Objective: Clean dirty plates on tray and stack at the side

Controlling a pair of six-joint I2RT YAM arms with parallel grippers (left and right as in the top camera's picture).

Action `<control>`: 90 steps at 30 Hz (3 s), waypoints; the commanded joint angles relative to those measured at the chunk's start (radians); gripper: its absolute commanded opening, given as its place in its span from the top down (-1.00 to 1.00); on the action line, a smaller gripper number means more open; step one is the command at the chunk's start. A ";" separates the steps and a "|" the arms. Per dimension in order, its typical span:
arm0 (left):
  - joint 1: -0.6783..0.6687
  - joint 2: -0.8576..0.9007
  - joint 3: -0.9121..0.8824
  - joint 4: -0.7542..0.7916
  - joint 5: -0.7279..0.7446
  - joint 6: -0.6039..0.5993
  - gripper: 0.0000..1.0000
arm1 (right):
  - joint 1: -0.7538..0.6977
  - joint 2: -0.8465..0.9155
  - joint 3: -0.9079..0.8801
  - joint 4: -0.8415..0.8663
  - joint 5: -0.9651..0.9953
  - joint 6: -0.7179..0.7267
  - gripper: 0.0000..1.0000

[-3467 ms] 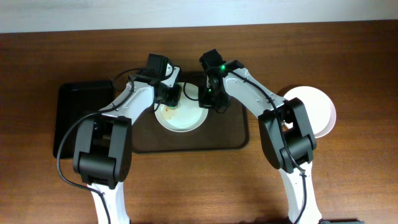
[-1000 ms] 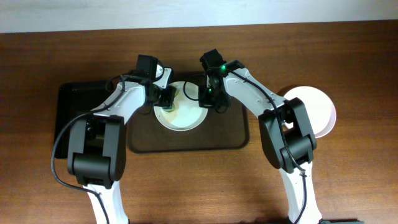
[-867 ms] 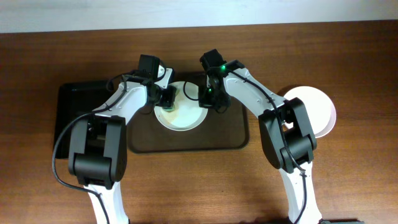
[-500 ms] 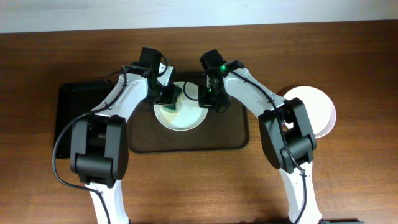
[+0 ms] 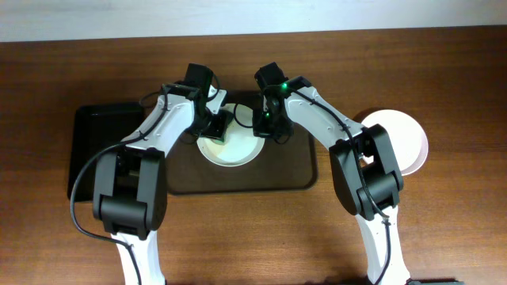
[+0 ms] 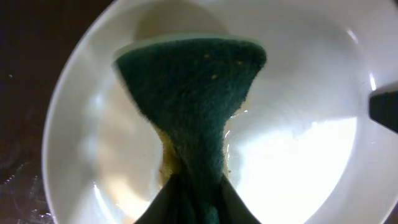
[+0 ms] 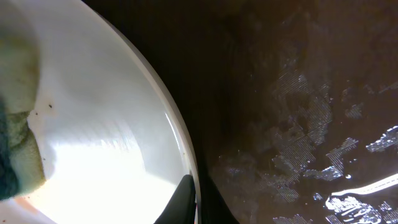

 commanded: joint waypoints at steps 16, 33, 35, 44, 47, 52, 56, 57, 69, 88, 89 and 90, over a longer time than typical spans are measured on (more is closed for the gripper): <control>-0.003 0.165 -0.034 0.027 -0.043 0.014 0.98 | 0.006 0.036 -0.036 -0.007 0.051 -0.014 0.92; 0.020 0.155 0.129 -0.142 -0.039 0.014 0.99 | 0.006 0.036 -0.036 -0.015 0.051 -0.022 0.92; 0.020 0.155 0.138 -0.241 0.115 0.067 0.99 | 0.006 0.036 -0.036 -0.015 0.051 -0.022 0.92; 0.020 0.155 0.138 0.011 0.099 0.019 0.99 | 0.006 0.036 -0.036 -0.016 0.051 -0.022 0.92; 0.020 0.155 0.138 0.026 -0.073 -0.019 0.99 | 0.006 0.036 -0.036 -0.017 0.051 -0.022 0.92; 0.026 0.155 0.138 -0.088 -0.207 -0.116 0.99 | 0.006 0.036 -0.036 -0.016 0.051 -0.022 0.92; 0.029 0.155 0.138 -0.286 -0.207 -0.143 0.99 | 0.006 0.036 -0.036 -0.016 0.050 -0.022 0.92; 0.029 0.155 0.138 -0.324 -0.206 -0.143 0.99 | 0.006 0.036 -0.036 -0.016 0.050 -0.022 0.92; 0.033 0.155 0.139 -0.300 0.161 0.128 0.99 | 0.006 0.036 -0.036 -0.016 0.050 -0.021 0.92; 0.045 0.155 0.140 -0.273 -0.129 -0.019 0.99 | 0.006 0.036 -0.036 -0.023 0.049 -0.022 0.92; 0.049 0.154 0.152 -0.280 -0.068 -0.019 0.99 | 0.006 0.035 -0.036 -0.024 0.046 -0.022 0.92; 0.055 0.154 0.170 -0.286 -0.016 -0.019 0.99 | 0.006 0.035 -0.036 -0.025 0.043 -0.023 0.92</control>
